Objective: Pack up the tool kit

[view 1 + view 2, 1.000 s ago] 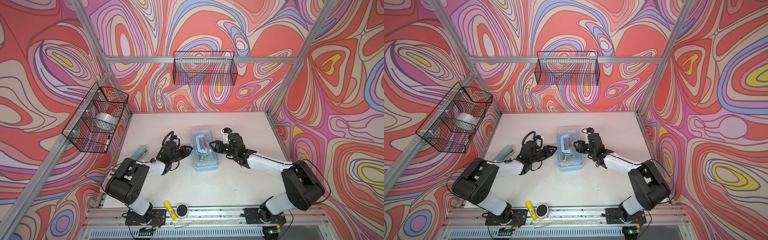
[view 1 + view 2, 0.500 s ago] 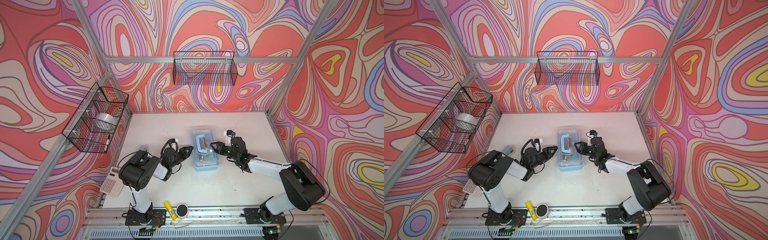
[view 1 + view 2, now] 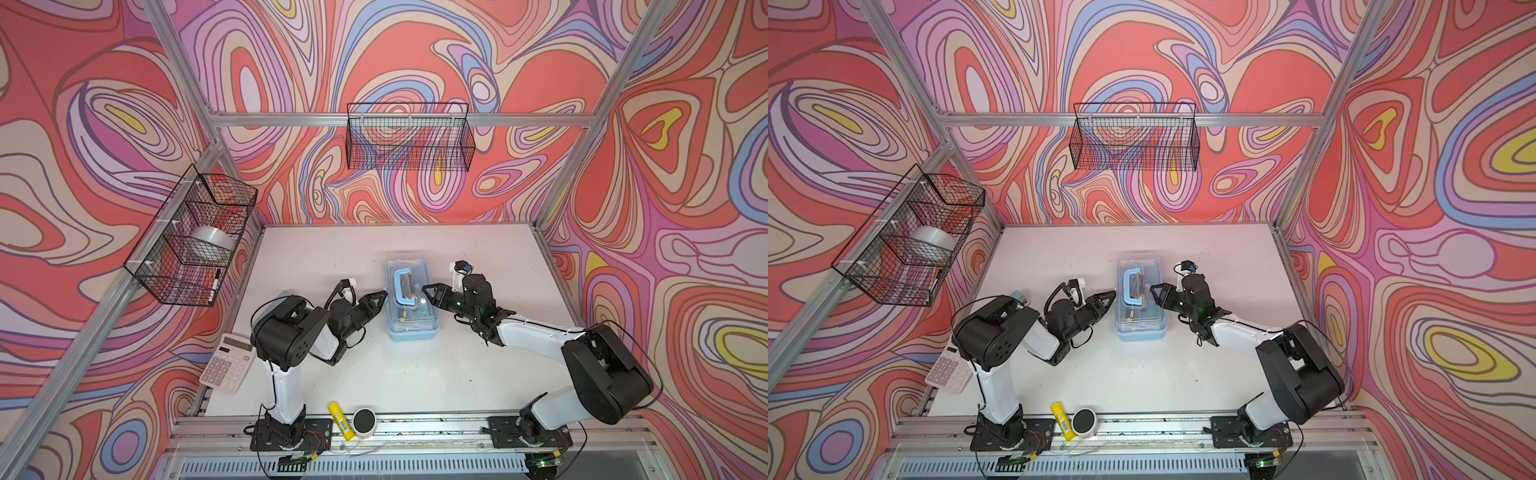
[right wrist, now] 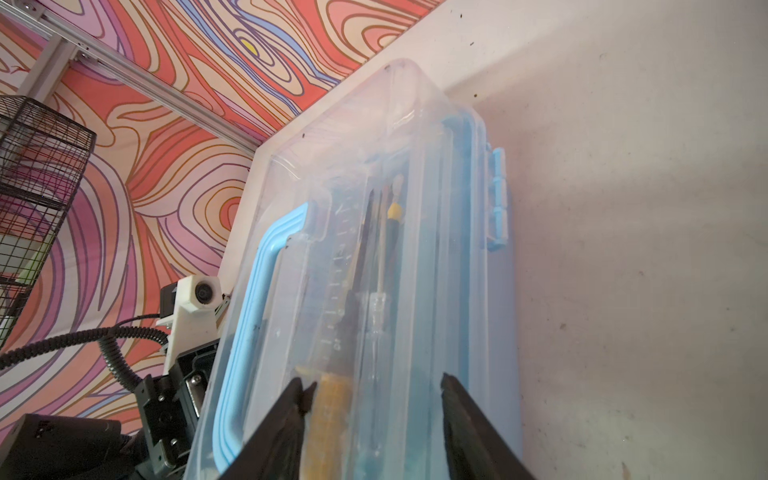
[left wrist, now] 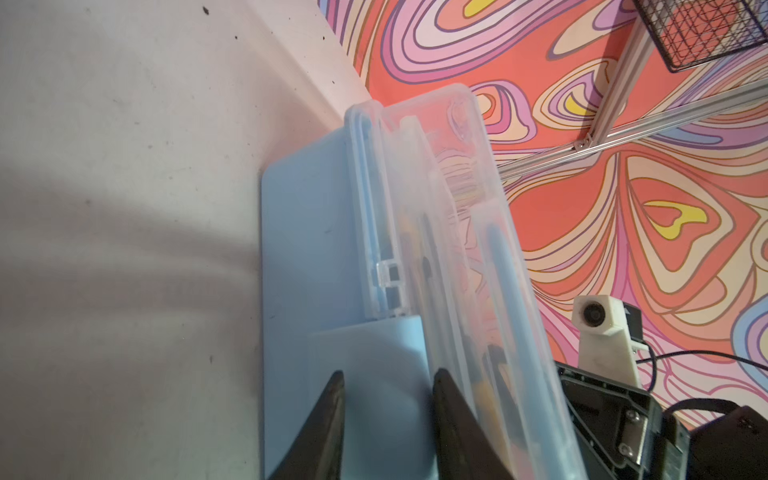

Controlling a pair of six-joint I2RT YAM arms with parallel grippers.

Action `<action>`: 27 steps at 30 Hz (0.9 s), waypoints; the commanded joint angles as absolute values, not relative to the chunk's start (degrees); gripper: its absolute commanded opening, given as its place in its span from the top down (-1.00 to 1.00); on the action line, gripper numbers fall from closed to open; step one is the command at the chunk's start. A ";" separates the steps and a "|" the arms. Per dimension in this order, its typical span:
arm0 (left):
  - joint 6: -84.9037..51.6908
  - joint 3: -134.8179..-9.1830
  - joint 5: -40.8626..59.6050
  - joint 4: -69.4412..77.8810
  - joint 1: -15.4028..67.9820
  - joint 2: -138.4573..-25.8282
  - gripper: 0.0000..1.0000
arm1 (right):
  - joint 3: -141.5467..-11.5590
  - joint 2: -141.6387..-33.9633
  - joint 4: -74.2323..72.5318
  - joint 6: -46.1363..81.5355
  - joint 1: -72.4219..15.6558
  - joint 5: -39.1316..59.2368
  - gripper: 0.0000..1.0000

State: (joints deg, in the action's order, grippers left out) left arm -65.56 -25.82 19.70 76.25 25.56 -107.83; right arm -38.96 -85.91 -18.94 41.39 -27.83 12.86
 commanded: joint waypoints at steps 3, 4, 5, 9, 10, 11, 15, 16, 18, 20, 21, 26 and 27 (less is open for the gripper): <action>-59.26 -26.84 27.16 55.41 22.90 -101.27 0.10 | -43.16 -85.97 4.83 36.72 -31.88 16.98 -0.15; -58.63 -26.94 27.23 54.14 21.43 -99.69 0.06 | -44.28 -84.99 6.27 36.03 -31.47 15.20 -0.19; -58.24 -27.16 27.52 52.67 20.08 -98.40 -0.11 | -45.06 -83.96 7.53 35.53 -31.10 13.74 -0.25; -54.11 -28.73 26.41 40.43 14.70 -91.03 -0.71 | -48.19 -78.66 12.71 32.45 -28.10 6.48 -0.57; -51.78 -30.64 25.30 34.81 13.96 -88.86 -0.83 | -48.65 -77.25 13.66 31.59 -26.90 5.31 -0.72; -49.04 -32.35 23.51 29.34 13.74 -86.71 -0.94 | -48.93 -76.09 14.33 30.98 -25.75 4.66 -0.89; -40.75 -37.18 13.04 11.96 13.63 -77.89 -1.00 | -50.67 -72.35 17.78 27.47 -20.75 1.94 -0.97; -39.60 -37.55 10.59 10.26 13.66 -76.05 -1.00 | -51.08 -71.73 18.35 26.39 -20.21 0.50 -0.97; -36.35 -38.14 4.95 6.80 13.79 -72.32 -1.00 | -51.34 -70.89 18.66 24.54 -19.87 -3.07 -0.97; -32.60 -38.10 -0.66 5.25 13.89 -69.79 -1.00 | -51.29 -70.97 17.69 24.09 -19.86 -5.97 -0.97; -31.25 -37.41 -3.69 5.80 13.93 -68.61 -1.00 | -51.03 -71.17 16.61 24.06 -19.86 -6.88 -0.97; -16.63 -30.23 -13.98 17.70 14.13 -63.19 -1.00 | -48.70 -71.17 8.63 23.36 -20.38 -8.71 -0.97; -12.47 -27.80 -17.40 18.63 14.07 -61.72 -1.00 | -47.19 -70.42 5.88 22.23 -21.25 -10.06 -0.97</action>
